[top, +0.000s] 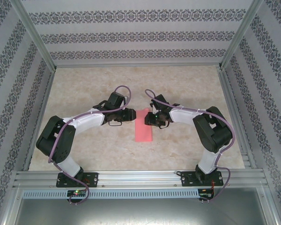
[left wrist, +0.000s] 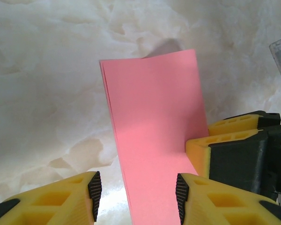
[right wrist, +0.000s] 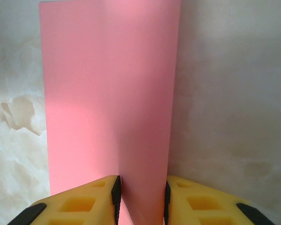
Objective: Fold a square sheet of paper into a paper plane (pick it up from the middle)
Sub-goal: Hold the square sheet of paper at the center of the table.
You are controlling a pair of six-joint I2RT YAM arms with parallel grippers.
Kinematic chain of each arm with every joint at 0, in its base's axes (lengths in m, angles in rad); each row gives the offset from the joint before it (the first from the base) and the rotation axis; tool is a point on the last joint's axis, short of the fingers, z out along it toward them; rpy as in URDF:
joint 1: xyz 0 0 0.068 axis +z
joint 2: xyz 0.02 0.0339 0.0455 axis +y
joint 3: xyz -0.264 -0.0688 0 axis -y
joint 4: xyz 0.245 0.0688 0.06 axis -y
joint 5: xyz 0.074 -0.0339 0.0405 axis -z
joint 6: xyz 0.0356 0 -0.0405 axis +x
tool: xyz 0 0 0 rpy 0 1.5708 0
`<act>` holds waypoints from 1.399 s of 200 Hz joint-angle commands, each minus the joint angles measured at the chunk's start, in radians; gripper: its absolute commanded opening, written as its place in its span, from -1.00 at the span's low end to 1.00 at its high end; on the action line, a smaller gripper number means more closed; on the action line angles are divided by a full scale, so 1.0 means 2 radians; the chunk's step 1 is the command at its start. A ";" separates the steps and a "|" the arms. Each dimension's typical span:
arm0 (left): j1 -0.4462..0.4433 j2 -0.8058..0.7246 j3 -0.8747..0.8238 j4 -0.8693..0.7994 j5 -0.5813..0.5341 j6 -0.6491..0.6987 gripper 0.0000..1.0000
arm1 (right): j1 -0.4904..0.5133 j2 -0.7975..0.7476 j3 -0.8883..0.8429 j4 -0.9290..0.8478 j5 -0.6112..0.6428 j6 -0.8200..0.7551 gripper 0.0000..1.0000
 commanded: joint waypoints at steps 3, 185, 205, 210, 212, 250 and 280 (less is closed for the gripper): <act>0.006 -0.016 -0.005 -0.012 0.000 0.008 -0.02 | 0.006 0.016 0.009 -0.022 0.018 -0.015 -0.36; -0.002 0.055 -0.013 0.088 0.076 -0.055 -0.16 | 0.007 0.024 0.003 -0.020 0.025 0.009 -0.34; -0.006 0.060 -0.012 0.093 0.077 -0.058 -0.17 | 0.007 0.024 0.001 -0.017 0.024 0.013 -0.35; -0.007 0.061 -0.011 0.093 0.077 -0.058 -0.18 | 0.007 0.025 0.001 -0.017 0.024 0.015 -0.35; -0.007 0.062 -0.011 0.093 0.076 -0.058 -0.18 | 0.007 0.025 0.001 -0.017 0.024 0.016 -0.35; -0.012 0.072 -0.007 0.098 0.078 -0.062 -0.20 | 0.008 0.028 -0.001 -0.014 0.023 0.021 -0.34; -0.019 0.083 -0.001 0.102 0.081 -0.065 -0.22 | 0.008 0.028 -0.002 -0.012 0.024 0.024 -0.33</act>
